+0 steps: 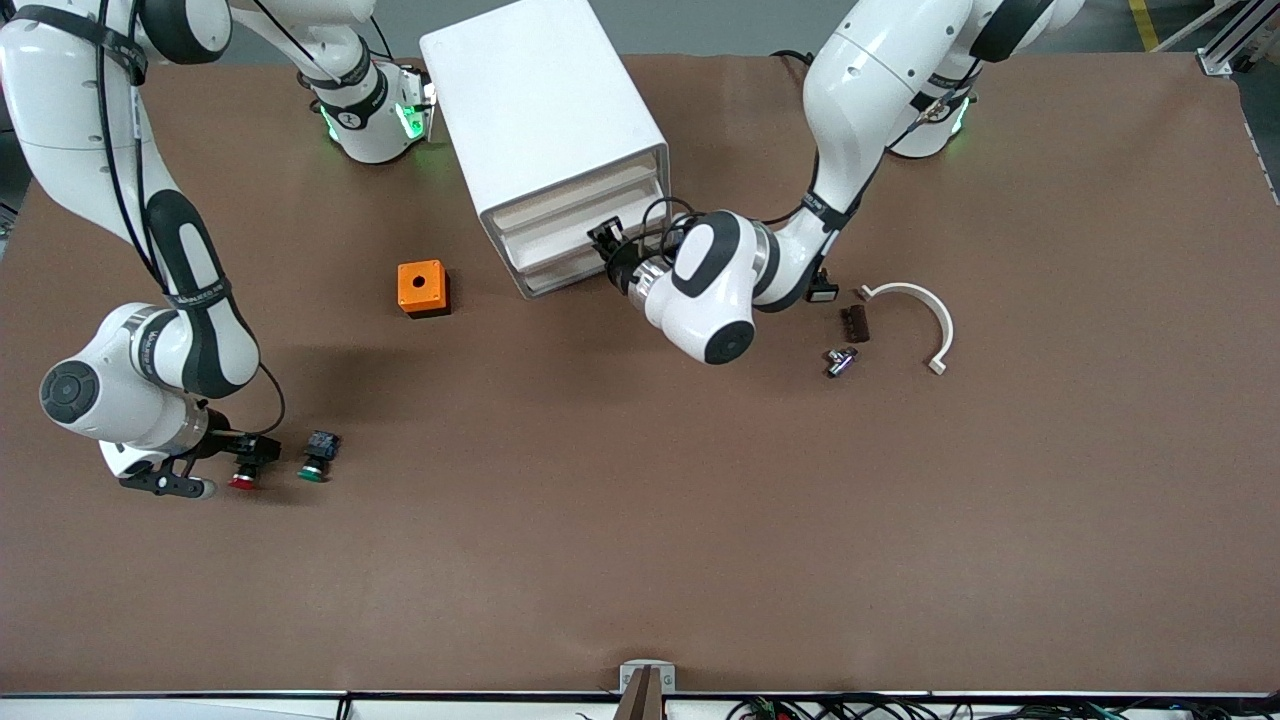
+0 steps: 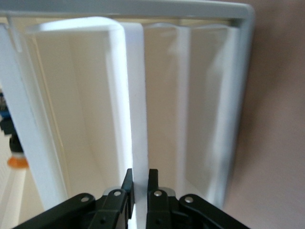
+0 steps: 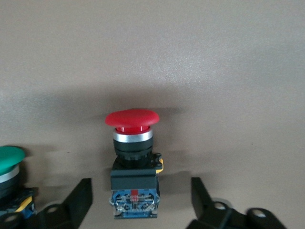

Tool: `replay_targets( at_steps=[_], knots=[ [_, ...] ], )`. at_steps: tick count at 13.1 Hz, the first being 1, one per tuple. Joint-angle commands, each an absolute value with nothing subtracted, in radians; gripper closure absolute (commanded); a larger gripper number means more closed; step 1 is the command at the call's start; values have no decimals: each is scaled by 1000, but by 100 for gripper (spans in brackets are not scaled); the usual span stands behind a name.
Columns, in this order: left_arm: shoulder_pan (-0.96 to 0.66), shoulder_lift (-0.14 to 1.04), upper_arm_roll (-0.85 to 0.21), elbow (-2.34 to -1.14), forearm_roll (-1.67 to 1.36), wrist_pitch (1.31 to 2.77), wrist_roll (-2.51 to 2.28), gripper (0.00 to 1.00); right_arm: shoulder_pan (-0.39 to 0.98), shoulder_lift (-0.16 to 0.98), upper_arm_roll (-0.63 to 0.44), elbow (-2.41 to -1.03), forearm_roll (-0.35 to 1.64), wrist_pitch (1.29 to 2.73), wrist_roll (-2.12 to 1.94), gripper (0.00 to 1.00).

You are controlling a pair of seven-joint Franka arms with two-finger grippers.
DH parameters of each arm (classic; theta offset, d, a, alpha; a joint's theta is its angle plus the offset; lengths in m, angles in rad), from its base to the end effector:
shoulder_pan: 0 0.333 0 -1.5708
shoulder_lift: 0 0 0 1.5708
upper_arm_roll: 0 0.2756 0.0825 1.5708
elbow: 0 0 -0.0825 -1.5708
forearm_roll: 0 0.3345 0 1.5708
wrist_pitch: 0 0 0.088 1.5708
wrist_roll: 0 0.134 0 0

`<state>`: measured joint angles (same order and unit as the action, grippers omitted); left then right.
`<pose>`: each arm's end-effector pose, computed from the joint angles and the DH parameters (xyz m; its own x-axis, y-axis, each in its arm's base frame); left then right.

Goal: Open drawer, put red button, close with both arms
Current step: 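Pull the drawer open with the left gripper while the right gripper grasps the red button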

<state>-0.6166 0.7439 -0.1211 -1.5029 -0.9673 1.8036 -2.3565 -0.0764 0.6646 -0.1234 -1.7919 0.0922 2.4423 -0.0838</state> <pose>0.4010 -0.4732 0.2234 -0.5623 0.8181 -0.1207 0.4807 0.2046 -0.8527 0.5863 -0.1145 0.1596 0.9870 -0.1605 -0.0086 -0.1604 -0.9869 0.0166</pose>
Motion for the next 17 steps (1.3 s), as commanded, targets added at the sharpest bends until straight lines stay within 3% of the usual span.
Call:
replay_targets(
  at_steps=[1,2,5,7,8,9,10,11,14,17],
  knots=[
    [-606,762,-55,-1433,-974,1815,-2307,100,-91,664,-112,-1790,107,2438,-100,83],
    [-586,765,-52,-1424,-976,1816,-2284,100,-89,664,-112,-1790,107,2433,-98,100],
    [-546,770,-52,-1408,-979,1815,-2223,100,-86,652,-112,-1775,107,2419,-92,100],
    [-531,776,-51,-1399,-976,1816,-2191,100,-84,617,-110,-1726,113,2303,-63,100],
    [-523,779,-52,-1399,-976,1815,-2163,91,-78,582,-109,-1708,115,2216,-11,100],
    [-519,779,-52,-1399,-976,1815,-2143,70,-65,539,-101,-1704,118,2150,45,100],
    [-511,779,-52,-1399,-976,1816,-2137,25,-54,487,-94,-1706,136,2088,102,100],
    [-505,779,-52,-1399,-977,1815,-2137,0,-29,438,-86,-1706,159,2015,157,100],
    [-494,762,-48,-1394,-968,1807,-2138,0,118,278,-86,-1717,190,1817,447,100],
    [-457,746,-44,-1335,-808,1789,-2138,0,341,184,-86,-1712,192,1734,838,100]
  ],
)
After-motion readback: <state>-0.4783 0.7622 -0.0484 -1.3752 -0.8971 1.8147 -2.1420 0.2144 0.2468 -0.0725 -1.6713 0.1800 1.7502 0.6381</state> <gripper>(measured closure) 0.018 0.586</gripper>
